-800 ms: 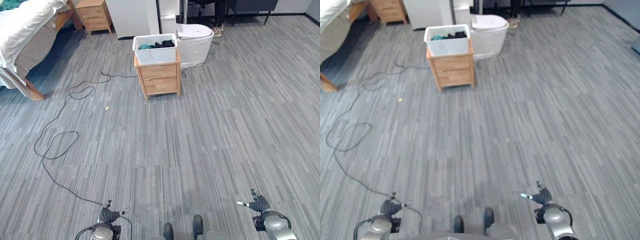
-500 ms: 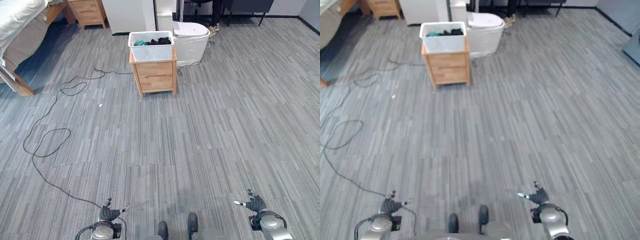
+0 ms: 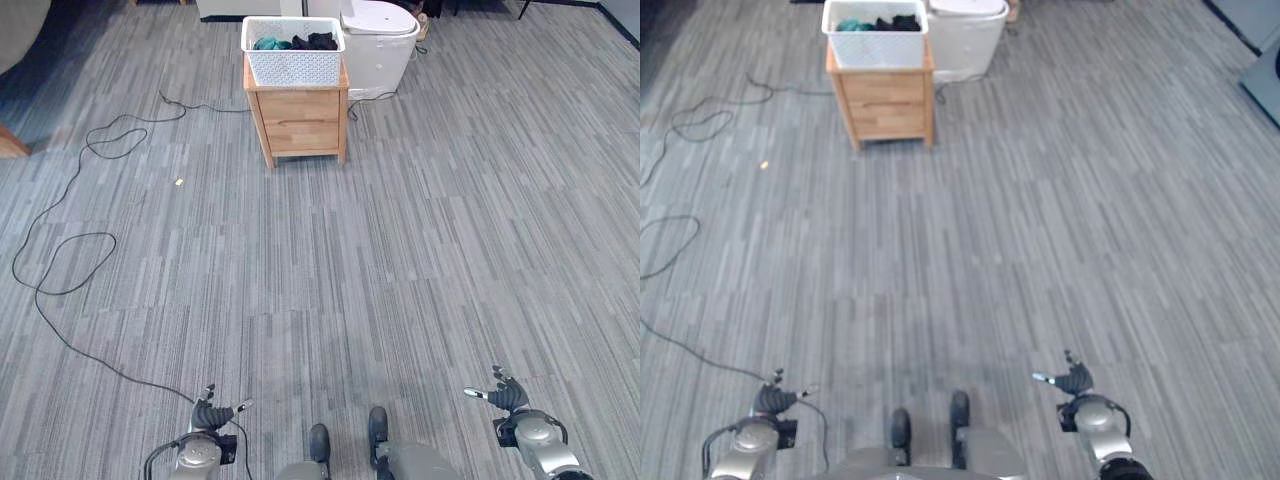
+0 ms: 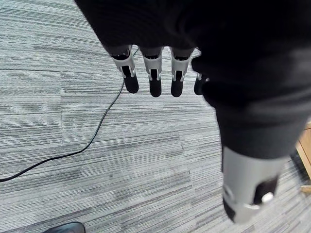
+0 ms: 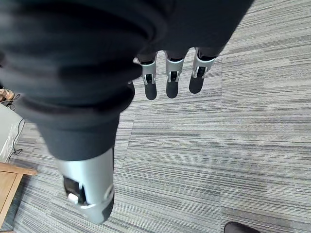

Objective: Grab the laundry basket,head to the washer,open it,put in the laundry and shut it.

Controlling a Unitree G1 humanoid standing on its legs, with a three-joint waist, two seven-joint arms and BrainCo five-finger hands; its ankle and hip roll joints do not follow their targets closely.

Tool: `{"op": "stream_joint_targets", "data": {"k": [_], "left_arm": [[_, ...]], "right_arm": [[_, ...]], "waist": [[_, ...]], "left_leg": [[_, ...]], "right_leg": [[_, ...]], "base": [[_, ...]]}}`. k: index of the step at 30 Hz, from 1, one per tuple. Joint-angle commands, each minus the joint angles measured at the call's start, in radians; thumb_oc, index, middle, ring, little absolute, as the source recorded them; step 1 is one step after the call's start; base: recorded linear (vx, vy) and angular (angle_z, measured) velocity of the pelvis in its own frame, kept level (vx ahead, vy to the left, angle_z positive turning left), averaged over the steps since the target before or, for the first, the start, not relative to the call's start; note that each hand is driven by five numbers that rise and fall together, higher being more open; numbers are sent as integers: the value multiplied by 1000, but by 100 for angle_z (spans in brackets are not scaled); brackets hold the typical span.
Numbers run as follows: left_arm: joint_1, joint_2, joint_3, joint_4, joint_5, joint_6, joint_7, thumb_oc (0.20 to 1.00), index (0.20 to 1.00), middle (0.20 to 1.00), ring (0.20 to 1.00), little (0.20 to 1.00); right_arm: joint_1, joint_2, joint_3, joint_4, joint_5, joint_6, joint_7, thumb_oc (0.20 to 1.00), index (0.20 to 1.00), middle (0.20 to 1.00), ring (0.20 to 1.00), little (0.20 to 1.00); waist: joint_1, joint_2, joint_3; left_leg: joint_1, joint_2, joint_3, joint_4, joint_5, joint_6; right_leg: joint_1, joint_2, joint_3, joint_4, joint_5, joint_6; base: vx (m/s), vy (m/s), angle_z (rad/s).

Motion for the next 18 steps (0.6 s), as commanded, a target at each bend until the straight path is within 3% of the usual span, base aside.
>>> {"op": "stream_joint_targets", "data": {"k": [1,7,8,9,11,15,16,18], "left_arm": [[-2,42,31,-24,-38,-14,17,1000,1000,1000,1000,1000],[-8,18,23,20,-44,-13,10,1000,1000,1000,1000,1000],[-11,16,17,20,-38,-14,10,1000,1000,1000,1000,1000],[0,8,3,11,-12,-13,0,1000,1000,1000,1000,1000],[3,0,1,15,-13,-12,-1,1000,1000,1000,1000,1000],[6,-15,-14,14,-12,-8,-18,1000,1000,1000,1000,1000],[-3,-20,-22,18,-10,-7,-17,1000,1000,1000,1000,1000],[-25,-27,-37,26,-10,-7,-12,1000,1000,1000,1000,1000]], "right_arm": [[-11,14,5,-31,13,-18,-16,1000,1000,1000,1000,1000],[3,9,11,-26,24,-14,-14,1000,1000,1000,1000,1000],[10,9,10,-21,22,-13,-14,1000,1000,1000,1000,1000],[35,7,6,-10,23,-17,-14,1000,1000,1000,1000,1000],[30,5,6,1,21,-19,-15,1000,1000,1000,1000,1000],[25,3,6,5,25,-24,-14,1000,1000,1000,1000,1000],[18,-1,8,11,26,-25,-16,1000,1000,1000,1000,1000],[1,-10,13,22,29,-22,-24,1000,1000,1000,1000,1000]], "waist": [[14,-27,17],[-13,-27,38],[-16,-28,38],[-24,-25,9],[-26,-17,-1],[-34,5,-30],[-37,5,-29],[-37,-6,-19]], "left_leg": [[10,-49,-45,156,-171,4],[119,-62,-79,130,-219,-11],[131,-66,-88,135,-229,-14],[163,-67,-109,145,-257,-28],[166,-55,-107,158,-248,-42],[138,6,-73,273,-155,-118],[110,22,-48,324,-129,-126],[35,42,10,352,-133,-107]], "right_leg": [[-28,-90,-34,62,-39,57],[-101,-79,-137,-107,13,72],[-109,-79,-135,-109,16,70],[-67,-65,-100,-135,21,43],[-55,-61,-104,-136,26,37],[5,-49,-146,-148,-6,6],[24,-53,-153,-156,-19,-2],[57,-68,-161,-173,-43,-6]], "base": [[292,-10,7],[241,-57,15],[481,-220,55],[503,-245,80],[307,-162,91],[237,-153,32],[174,-94,10],[126,-52,7]]}}
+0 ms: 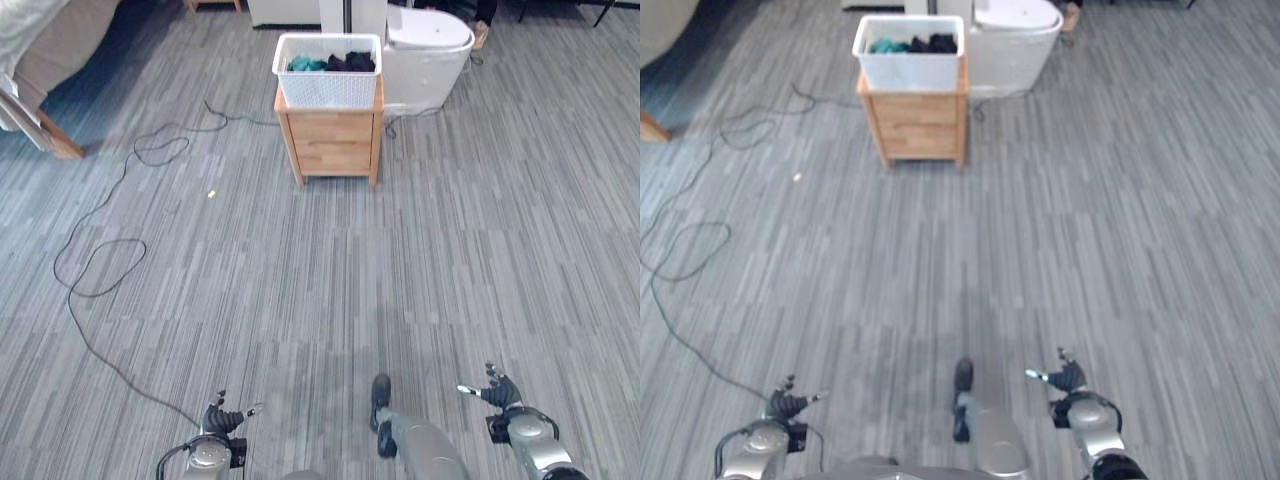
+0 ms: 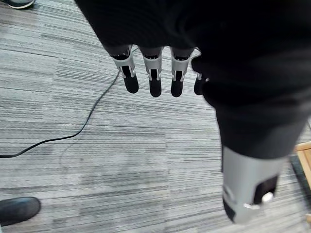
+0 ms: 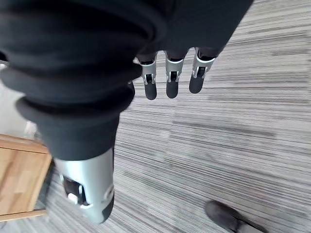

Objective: Grab the laundry basket,head to the washer,open it,put in the laundry and shut it.

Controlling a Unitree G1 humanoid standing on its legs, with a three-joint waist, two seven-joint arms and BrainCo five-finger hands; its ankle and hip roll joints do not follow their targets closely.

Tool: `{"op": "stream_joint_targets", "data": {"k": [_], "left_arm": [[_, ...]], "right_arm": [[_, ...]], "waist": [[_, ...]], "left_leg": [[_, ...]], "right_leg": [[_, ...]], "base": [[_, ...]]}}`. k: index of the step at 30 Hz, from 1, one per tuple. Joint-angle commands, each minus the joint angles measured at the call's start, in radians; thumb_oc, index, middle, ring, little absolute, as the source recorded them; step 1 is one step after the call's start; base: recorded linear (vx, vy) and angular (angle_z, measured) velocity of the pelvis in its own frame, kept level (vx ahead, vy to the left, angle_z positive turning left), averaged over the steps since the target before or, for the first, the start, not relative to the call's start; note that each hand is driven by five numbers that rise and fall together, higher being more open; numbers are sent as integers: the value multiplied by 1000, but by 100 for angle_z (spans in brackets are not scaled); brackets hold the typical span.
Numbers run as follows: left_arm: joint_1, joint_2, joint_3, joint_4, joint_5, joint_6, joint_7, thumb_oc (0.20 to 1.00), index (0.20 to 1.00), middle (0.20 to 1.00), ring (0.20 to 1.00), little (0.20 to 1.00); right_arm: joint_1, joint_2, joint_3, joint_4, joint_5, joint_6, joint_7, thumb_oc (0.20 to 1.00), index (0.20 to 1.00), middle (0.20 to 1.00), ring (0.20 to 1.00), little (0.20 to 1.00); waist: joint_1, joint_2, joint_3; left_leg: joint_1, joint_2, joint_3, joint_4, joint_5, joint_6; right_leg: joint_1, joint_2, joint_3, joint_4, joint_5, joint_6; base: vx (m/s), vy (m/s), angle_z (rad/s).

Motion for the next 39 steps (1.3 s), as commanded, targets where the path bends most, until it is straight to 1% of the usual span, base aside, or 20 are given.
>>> {"op": "stream_joint_targets", "data": {"k": [1,2,3,4,5,6,7,9,11,16,18,20,22,24,25,26,31,33,35,39], "left_arm": [[-22,30,-11,-17,-10,-22,8,1000,1000,1000,1000,1000],[-37,32,-23,-25,-3,-23,9,1000,1000,1000,1000,1000],[-37,32,-24,-25,-3,-23,9,1000,1000,1000,1000,1000],[-41,34,-27,-35,0,-20,13,1000,1000,1000,1000,1000],[-41,34,-27,-35,0,-20,13,1000,1000,1000,1000,1000],[-44,35,-27,-35,1,-20,15,1000,1000,1000,1000,1000],[-44,35,-27,-35,1,-20,15,1000,1000,1000,1000,1000],[-55,39,-35,-25,2,-22,23,1000,1000,1000,1000,1000],[-54,42,-33,-16,1,-23,31,1000,1000,1000,1000,1000],[-42,56,-13,4,1,-21,35,1000,1000,1000,1000,1000],[-45,64,-6,26,-1,-22,38,1000,1000,1000,1000,1000],[-56,77,-4,44,3,-20,40,1000,1000,1000,1000,1000],[-73,103,0,40,-5,-18,38,1000,1000,1000,1000,1000],[-82,117,-1,38,-9,-19,48,1000,1000,1000,1000,1000],[-83,117,-1,38,-9,-19,48,1000,1000,1000,1000,1000],[-88,121,-6,32,-14,-18,53,1000,1000,1000,1000,1000],[-90,116,-4,31,-23,-15,54,1000,1000,1000,1000,1000],[-95,107,-11,34,-22,-15,50,1000,1000,1000,1000,1000],[-100,90,-18,38,0,-19,44,1000,1000,1000,1000,1000],[-90,76,-21,48,16,-19,37,1000,1000,1000,1000,1000]], "right_arm": [[11,-28,11,17,27,-13,-21,1000,1000,1000,1000,1000],[0,-38,9,14,34,-16,-31,1000,1000,1000,1000,1000],[0,-37,9,14,35,-16,-31,1000,1000,1000,1000,1000],[-4,-41,11,12,31,-15,-39,1000,1000,1000,1000,1000],[-4,-41,11,12,31,-15,-39,1000,1000,1000,1000,1000],[-6,-41,12,18,30,-15,-44,1000,1000,1000,1000,1000],[-6,-41,12,18,30,-15,-44,1000,1000,1000,1000,1000],[-5,-41,11,33,30,-15,-62,1000,1000,1000,1000,1000],[-4,-38,11,37,28,-13,-68,1000,1000,1000,1000,1000],[3,-23,2,52,21,-10,-63,1000,1000,1000,1000,1000],[11,-3,-4,62,22,-14,-60,1000,1000,1000,1000,1000],[9,18,-6,69,25,-12,-54,1000,1000,1000,1000,1000],[-4,44,6,58,28,-12,-45,1000,1000,1000,1000,1000],[-17,55,18,43,34,-15,-44,1000,1000,1000,1000,1000],[-17,55,18,43,34,-15,-44,1000,1000,1000,1000,1000],[-31,60,30,33,36,-15,-41,1000,1000,1000,1000,1000],[-46,46,47,12,31,-11,-38,1000,1000,1000,1000,1000],[-46,40,45,-3,37,-12,-36,1000,1000,1000,1000,1000],[-37,32,39,-1,33,-8,-35,1000,1000,1000,1000,1000],[-21,25,34,9,23,-6,-32,1000,1000,1000,1000,1000]], "waist": [[-9,-34,-29],[9,-49,-17],[8,-49,-18],[26,-40,-4],[26,-40,-4],[34,-35,2],[34,-35,2],[60,-27,13],[75,-27,10],[104,-36,-9],[110,-53,-28],[110,-77,-42],[106,-108,-42],[97,-110,-24],[98,-108,-26],[86,-94,-7],[57,-63,36],[37,-65,51],[9,-73,51],[1,-73,34]], "left_leg": [[-45,-58,87,-88,-29,41],[-153,-56,124,-151,-42,61],[-155,-56,123,-149,-43,61],[-227,-50,114,-220,41,49],[-227,-50,114,-220,41,49],[-256,-48,106,-269,97,40],[-255,-48,106,-270,97,40],[-350,-32,119,-392,184,22],[-393,-25,118,-444,207,20],[-419,0,140,-441,245,19],[-441,-4,134,-352,269,27],[-455,-13,138,-256,249,37],[-432,-39,152,-202,168,79],[-396,-45,170,-193,117,108],[-398,-43,170,-194,118,108],[-321,-46,171,-216,85,125],[-195,-64,166,-260,37,135],[-150,-88,154,-266,10,135],[-88,-134,116,-261,-41,126],[-29,-156,80,-249,-96,118]], "right_leg": [[47,-79,-13,-18,-173,146],[92,-94,-10,-42,-191,152],[91,-94,-11,-42,-192,153],[124,-83,-2,-53,-205,149],[124,-83,-2,-53,-205,149],[142,-74,3,-62,-214,148],[143,-74,3,-62,-214,148],[210,-56,18,-63,-271,138],[252,-46,42,-54,-304,136],[380,-60,98,-27,-377,144],[412,-83,100,-15,-384,159],[391,-118,106,41,-364,179],[305,-173,125,244,-238,214],[226,-200,116,371,-152,215],[223,-198,118,370,-150,214],[128,-204,100,426,-124,192],[0,-156,24,324,-200,176],[-36,-129,12,222,-191,188],[-73,-108,7,36,-137,216],[-72,-104,-1,14,-111,215]], "base": [[235,-36,-12],[182,-17,-26],[309,7,-18],[131,26,-16],[214,38,-3],[86,12,-13],[194,29,-15],[405,80,-43],[449,123,-3],[556,234,-9],[532,243,-39],[415,246,4],[497,383,15],[246,245,-13],[311,269,-7],[329,255,-13],[289,156,-11],[420,86,-9],[612,0,19],[395,-93,84]]}}
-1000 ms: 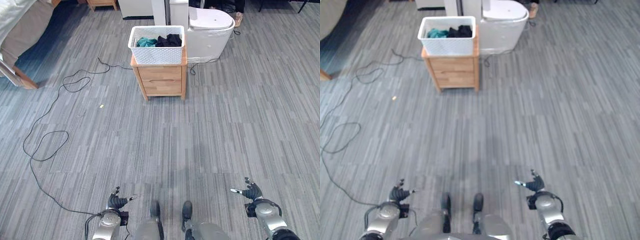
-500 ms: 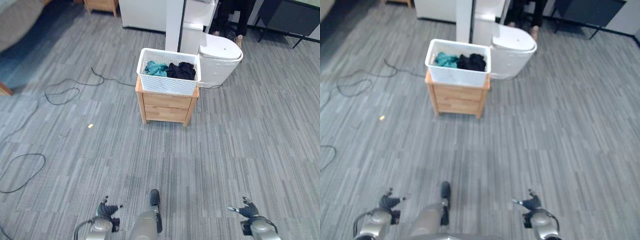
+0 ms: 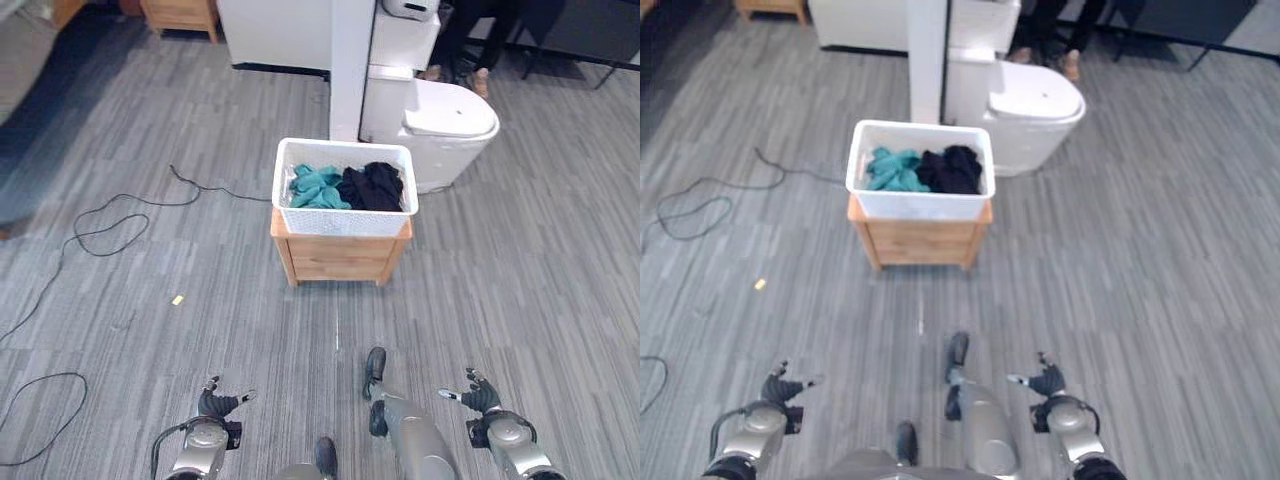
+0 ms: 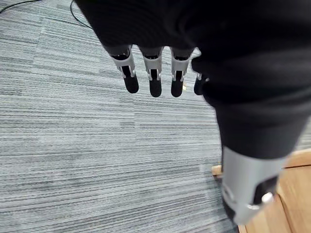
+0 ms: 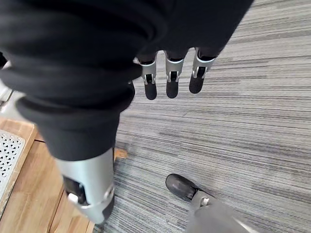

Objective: Grab the laundry basket,head to the washer,open it,put in the laundry and shut it.

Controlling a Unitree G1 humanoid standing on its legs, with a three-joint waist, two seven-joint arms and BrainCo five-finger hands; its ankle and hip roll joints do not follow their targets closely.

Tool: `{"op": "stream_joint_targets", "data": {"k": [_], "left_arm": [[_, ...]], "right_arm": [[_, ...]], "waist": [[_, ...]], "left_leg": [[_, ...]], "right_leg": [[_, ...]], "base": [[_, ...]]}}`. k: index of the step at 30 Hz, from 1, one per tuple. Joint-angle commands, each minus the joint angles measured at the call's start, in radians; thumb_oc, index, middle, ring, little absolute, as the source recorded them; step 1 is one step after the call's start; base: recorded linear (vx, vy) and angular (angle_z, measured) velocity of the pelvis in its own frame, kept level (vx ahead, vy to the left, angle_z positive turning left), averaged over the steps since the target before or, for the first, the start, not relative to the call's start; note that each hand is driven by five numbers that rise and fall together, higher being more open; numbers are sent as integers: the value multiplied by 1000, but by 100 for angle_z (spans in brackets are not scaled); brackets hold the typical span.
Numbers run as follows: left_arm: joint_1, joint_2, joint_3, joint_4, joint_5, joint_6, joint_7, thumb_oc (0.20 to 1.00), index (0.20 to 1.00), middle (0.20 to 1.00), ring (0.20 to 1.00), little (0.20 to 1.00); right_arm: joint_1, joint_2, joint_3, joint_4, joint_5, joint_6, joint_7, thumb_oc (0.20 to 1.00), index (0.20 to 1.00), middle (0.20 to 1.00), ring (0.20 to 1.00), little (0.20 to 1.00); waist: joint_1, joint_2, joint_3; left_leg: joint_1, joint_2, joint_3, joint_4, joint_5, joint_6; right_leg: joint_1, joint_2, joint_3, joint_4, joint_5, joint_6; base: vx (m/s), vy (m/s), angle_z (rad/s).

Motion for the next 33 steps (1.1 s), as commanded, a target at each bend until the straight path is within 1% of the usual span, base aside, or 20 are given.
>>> {"op": "stream_joint_targets", "data": {"k": [1,2,4,7,8,9,11,12,15,17,21,22,23,24,25,26,28,29,31,33], "left_arm": [[14,27,4,-27,26,-26,0,1000,1000,1000,1000,1000],[29,23,4,-30,37,-24,-2,1000,1000,1000,1000,1000],[39,20,6,-38,34,-23,-6,1000,1000,1000,1000,1000],[48,9,3,-48,26,-21,-11,1000,1000,1000,1000,1000],[33,2,-1,-36,20,-19,-7,1000,1000,1000,1000,1000],[32,2,-1,-36,20,-20,-7,1000,1000,1000,1000,1000],[31,-2,-8,-30,25,-17,-7,1000,1000,1000,1000,1000],[30,-2,-10,-29,29,-17,-7,1000,1000,1000,1000,1000],[24,-5,-15,-27,28,-17,-5,1000,1000,1000,1000,1000],[27,-11,-15,-6,20,-21,1,1000,1000,1000,1000,1000],[41,-9,-9,28,39,-19,5,1000,1000,1000,1000,1000],[45,5,-2,26,42,-18,7,1000,1000,1000,1000,1000],[45,5,-2,26,42,-18,6,1000,1000,1000,1000,1000],[48,21,11,9,39,-18,13,1000,1000,1000,1000,1000],[48,21,11,8,39,-18,13,1000,1000,1000,1000,1000],[39,41,22,-12,31,-23,27,1000,1000,1000,1000,1000],[36,51,33,-40,21,-28,34,1000,1000,1000,1000,1000],[36,51,33,-40,21,-28,34,1000,1000,1000,1000,1000],[40,73,47,-79,14,-38,40,1000,1000,1000,1000,1000],[56,76,54,-128,18,-42,41,1000,1000,1000,1000,1000]], "right_arm": [[-24,-55,-20,-11,13,-17,0,1000,1000,1000,1000,1000],[-13,-63,-20,-12,9,-20,2,1000,1000,1000,1000,1000],[-9,-67,-23,-17,8,-21,1,1000,1000,1000,1000,1000],[-11,-88,-30,-36,18,-28,-4,1000,1000,1000,1000,1000],[-21,-96,-29,-25,29,-25,-10,1000,1000,1000,1000,1000],[-22,-96,-29,-24,30,-25,-10,1000,1000,1000,1000,1000],[-26,-100,-28,-19,29,-23,-12,1000,1000,1000,1000,1000],[-24,-105,-30,-21,28,-26,-13,1000,1000,1000,1000,1000],[-26,-112,-26,-20,24,-25,-19,1000,1000,1000,1000,1000],[-30,-113,-20,-8,16,-24,-23,1000,1000,1000,1000,1000],[-25,-98,-26,-4,4,-22,-23,1000,1000,1000,1000,1000],[-29,-90,-23,-27,-8,-20,-20,1000,1000,1000,1000,1000],[-29,-90,-23,-27,-8,-20,-20,1000,1000,1000,1000,1000],[-39,-86,-20,-56,-11,-21,-18,1000,1000,1000,1000,1000],[-39,-86,-21,-56,-11,-21,-18,1000,1000,1000,1000,1000],[-64,-87,-16,-95,-4,-29,-21,1000,1000,1000,1000,1000],[-80,-87,-12,-128,4,-38,-22,1000,1000,1000,1000,1000],[-80,-87,-12,-128,4,-38,-22,1000,1000,1000,1000,1000],[-104,-100,-4,-169,10,-42,-23,1000,1000,1000,1000,1000],[-110,-108,-1,-188,1,-43,-25,1000,1000,1000,1000,1000]], "waist": [[-8,-5,-7],[-17,5,-30],[-18,7,-35],[-16,12,-35],[-12,7,-29],[-11,8,-29],[-5,3,-30],[-3,6,-30],[13,25,-18],[34,43,-9],[34,35,-34],[40,25,-40],[42,24,-40],[45,21,-30],[46,20,-30],[45,26,-5],[51,28,5],[51,28,4],[61,23,3],[65,23,-11]], "left_leg": [[-92,37,-30,162,-114,-51],[-80,55,-37,207,-133,-78],[-94,68,-33,267,-120,-91],[-167,110,-17,459,-43,-123],[-242,131,-8,498,-37,-115],[-243,132,-8,502,-40,-115],[-274,138,-8,430,-66,-101],[-288,139,-14,382,-54,-102],[-336,141,-44,235,54,-123],[-351,128,-101,116,126,-134],[-305,116,-84,108,111,-110],[-283,107,-56,114,86,-85],[-283,106,-54,114,85,-85],[-268,103,-38,116,74,-70],[-267,103,-36,116,73,-70],[-264,109,-26,118,72,-59],[-261,109,-15,106,72,-57],[-261,109,-15,106,72,-57],[-256,100,0,100,73,-62],[-249,98,0,75,80,-64]], "right_leg": [[150,-9,37,-90,51,63],[179,4,61,-87,46,42],[196,5,57,-92,45,34],[256,18,54,-112,19,-4],[284,14,54,-123,-6,-15],[284,15,54,-123,-6,-15],[307,9,62,-133,-20,-9],[313,11,68,-135,-27,-6],[340,26,83,-138,-46,-11],[382,56,124,-124,-83,-16],[394,36,154,-98,-91,-5],[379,13,170,-45,-93,16],[377,13,172,-42,-95,16],[342,5,184,23,-83,32],[340,4,186,25,-85,33],[274,5,191,113,-71,53],[226,3,176,139,-64,55],[225,3,176,139,-64,55],[258,-24,97,25,-61,42],[281,-10,114,-20,-59,33]], "base": [[541,-202,42],[488,-216,42],[289,-161,54],[187,-129,29],[150,-97,-27],[171,-64,-44],[183,14,-34],[192,48,-35],[192,83,-31],[343,237,-41],[253,259,-62],[124,202,-50],[158,287,-62],[34,87,-44],[-12,155,-43],[-48,71,-31],[-49,55,-27],[-18,5,-22],[95,-83,-20],[126,-94,-10]]}}
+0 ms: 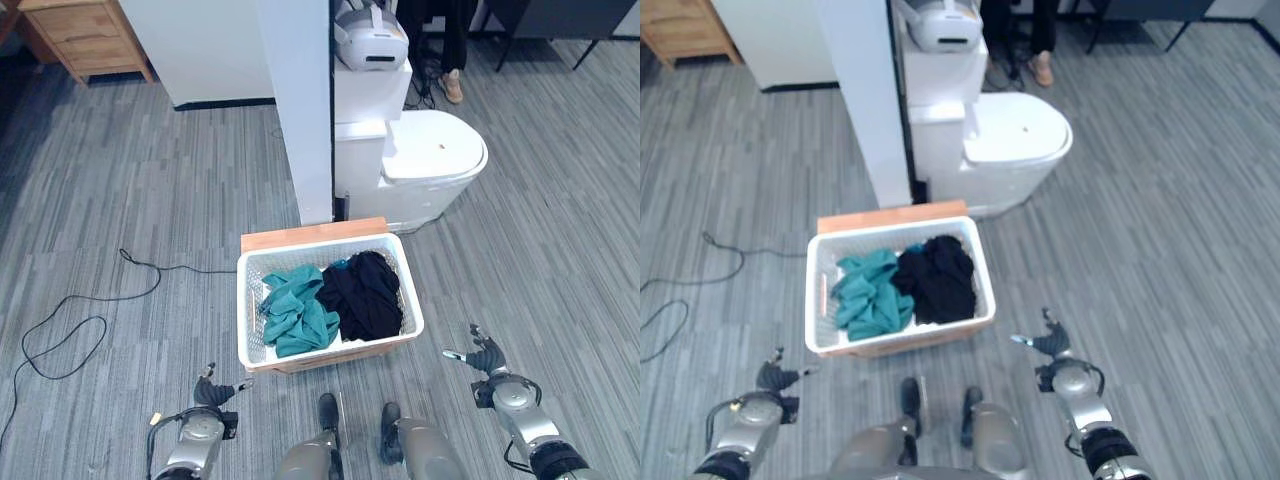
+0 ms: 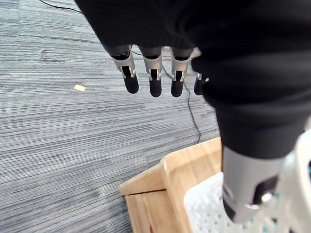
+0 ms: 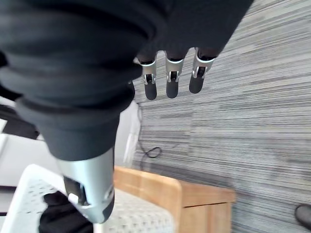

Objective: Grab the laundry basket,head to the washer,open it,put in the laundry and shut it.

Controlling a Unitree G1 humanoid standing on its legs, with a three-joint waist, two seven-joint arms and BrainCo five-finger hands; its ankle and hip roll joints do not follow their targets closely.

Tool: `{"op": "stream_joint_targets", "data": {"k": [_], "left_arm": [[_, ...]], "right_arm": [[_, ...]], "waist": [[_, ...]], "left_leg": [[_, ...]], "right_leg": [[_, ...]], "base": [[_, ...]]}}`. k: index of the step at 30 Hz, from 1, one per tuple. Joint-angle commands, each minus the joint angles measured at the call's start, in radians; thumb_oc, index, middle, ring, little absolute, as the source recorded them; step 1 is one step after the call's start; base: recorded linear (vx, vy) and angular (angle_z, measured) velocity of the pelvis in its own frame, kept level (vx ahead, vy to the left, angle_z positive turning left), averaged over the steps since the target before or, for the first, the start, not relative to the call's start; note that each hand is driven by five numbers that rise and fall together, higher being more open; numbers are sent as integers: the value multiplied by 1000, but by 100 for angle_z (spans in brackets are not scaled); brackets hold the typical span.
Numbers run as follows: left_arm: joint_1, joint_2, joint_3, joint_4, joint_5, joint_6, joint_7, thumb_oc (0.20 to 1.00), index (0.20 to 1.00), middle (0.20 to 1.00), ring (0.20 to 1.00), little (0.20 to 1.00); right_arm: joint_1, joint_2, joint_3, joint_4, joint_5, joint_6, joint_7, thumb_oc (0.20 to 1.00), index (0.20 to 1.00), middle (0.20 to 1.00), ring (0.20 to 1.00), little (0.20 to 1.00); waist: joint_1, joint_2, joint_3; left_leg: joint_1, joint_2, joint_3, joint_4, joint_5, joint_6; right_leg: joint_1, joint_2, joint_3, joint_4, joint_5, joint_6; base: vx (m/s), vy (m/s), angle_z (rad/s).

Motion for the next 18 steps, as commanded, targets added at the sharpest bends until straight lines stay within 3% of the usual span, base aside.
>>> {"op": "stream_joint_targets", "data": {"k": [1,8,18], "left_arm": [[35,18,58,-42,-1,-29,33,1000,1000,1000,1000,1000],[-49,29,39,-47,-1,-26,94,1000,1000,1000,1000,1000],[-340,4,-150,176,22,8,157,1000,1000,1000,1000,1000]], "right_arm": [[-33,-44,5,-3,8,-33,-20,1000,1000,1000,1000,1000],[-156,-15,113,-7,12,-25,-24,1000,1000,1000,1000,1000],[-367,122,276,249,68,1,-48,1000,1000,1000,1000,1000]], "waist": [[18,-22,-32],[33,-7,-51],[32,-10,17]], "left_leg": [[-16,36,-21,92,-137,-49],[26,42,-31,15,-106,-69],[-47,55,-47,-1,-64,-85]], "right_leg": [[98,25,50,-215,113,46],[153,48,35,-311,132,38],[96,69,54,-347,155,32]], "base": [[83,-45,16],[99,-46,17],[-39,-6,2]]}}
